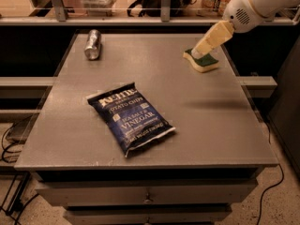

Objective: Move sponge near blue chip bag

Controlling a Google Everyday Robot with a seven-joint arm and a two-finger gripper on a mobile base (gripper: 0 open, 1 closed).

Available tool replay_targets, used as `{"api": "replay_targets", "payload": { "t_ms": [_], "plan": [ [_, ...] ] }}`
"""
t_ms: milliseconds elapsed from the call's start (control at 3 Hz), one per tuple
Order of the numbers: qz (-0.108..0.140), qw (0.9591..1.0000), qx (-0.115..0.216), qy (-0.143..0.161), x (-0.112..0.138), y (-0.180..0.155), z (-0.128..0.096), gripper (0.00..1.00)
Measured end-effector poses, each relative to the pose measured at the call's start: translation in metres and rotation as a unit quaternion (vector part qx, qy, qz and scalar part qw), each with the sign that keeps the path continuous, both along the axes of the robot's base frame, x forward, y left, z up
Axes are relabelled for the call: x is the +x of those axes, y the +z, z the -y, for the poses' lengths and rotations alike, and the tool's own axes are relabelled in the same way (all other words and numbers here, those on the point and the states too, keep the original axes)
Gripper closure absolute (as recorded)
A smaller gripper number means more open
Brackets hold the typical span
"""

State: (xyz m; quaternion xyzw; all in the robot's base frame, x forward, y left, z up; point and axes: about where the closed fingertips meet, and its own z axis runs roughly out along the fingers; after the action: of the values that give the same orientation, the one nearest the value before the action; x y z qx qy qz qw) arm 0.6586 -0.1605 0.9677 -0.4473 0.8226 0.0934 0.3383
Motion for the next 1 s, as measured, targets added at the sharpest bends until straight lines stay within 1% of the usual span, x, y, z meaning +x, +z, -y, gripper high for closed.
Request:
{"api": "replay_targets", "payload": {
  "t_ms": [333, 667, 1000],
  "plan": [
    [-0.004, 0.9995, 0.025, -0.017, 0.008, -0.01, -0.005, 0.0],
    [-0.002, 0.9971, 0.062, -0.043, 0.025, -0.024, -0.01, 0.0],
    [-0.005, 0.9947, 0.075, -0.069, 0.046, -0.044, -0.011, 0.0]
  ]
}}
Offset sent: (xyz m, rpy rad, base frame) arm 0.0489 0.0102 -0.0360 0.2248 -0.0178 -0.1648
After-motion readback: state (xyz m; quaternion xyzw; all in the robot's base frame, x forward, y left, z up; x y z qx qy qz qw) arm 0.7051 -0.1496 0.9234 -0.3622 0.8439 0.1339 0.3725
